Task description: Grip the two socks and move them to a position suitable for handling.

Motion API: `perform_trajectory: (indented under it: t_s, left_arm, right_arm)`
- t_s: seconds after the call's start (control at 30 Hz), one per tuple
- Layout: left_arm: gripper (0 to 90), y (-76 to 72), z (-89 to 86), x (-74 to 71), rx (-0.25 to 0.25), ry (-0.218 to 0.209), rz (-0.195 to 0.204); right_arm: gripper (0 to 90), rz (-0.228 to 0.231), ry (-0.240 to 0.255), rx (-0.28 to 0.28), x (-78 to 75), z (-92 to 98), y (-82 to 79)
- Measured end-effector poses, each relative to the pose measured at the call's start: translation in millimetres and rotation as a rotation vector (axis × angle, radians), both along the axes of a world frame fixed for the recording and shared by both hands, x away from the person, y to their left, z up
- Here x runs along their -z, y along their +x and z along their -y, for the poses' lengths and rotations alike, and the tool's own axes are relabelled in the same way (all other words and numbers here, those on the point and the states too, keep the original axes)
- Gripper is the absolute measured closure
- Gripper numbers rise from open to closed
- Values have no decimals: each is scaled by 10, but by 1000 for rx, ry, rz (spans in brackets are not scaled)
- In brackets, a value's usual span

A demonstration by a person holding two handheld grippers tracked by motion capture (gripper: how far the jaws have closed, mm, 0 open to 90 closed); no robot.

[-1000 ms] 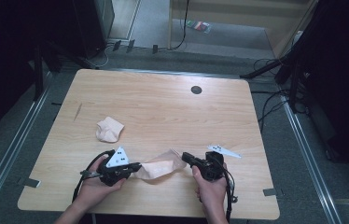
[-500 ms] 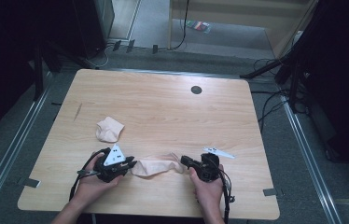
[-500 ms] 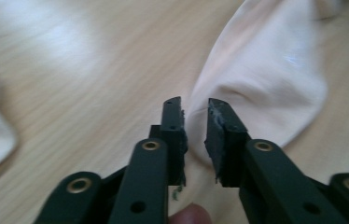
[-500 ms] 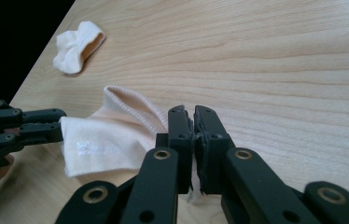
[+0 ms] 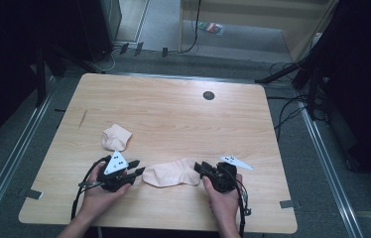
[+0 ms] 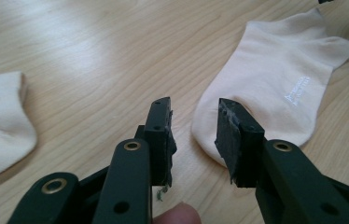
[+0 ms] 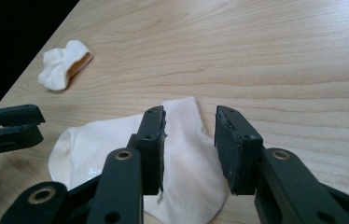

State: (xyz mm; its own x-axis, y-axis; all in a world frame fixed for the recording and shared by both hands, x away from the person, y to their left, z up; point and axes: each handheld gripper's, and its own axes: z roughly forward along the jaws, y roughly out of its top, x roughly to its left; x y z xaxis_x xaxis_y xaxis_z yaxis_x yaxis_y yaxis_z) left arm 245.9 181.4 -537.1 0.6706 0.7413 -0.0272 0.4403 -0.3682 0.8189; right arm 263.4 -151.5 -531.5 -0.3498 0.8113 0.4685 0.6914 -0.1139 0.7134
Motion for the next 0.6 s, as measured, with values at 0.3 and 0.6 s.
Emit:
perform_trajectory:
  t_s: [0.3,0.6]
  left_arm:
    - [639,17,-62,1,-26,-69,-4]
    - [636,57,-217,-30,-92,-131,-10]
  right_arm:
    - [615,47,-45,-11,-24,-35,-21]
    - [608,75,-72,-32,-46,-87,-41]
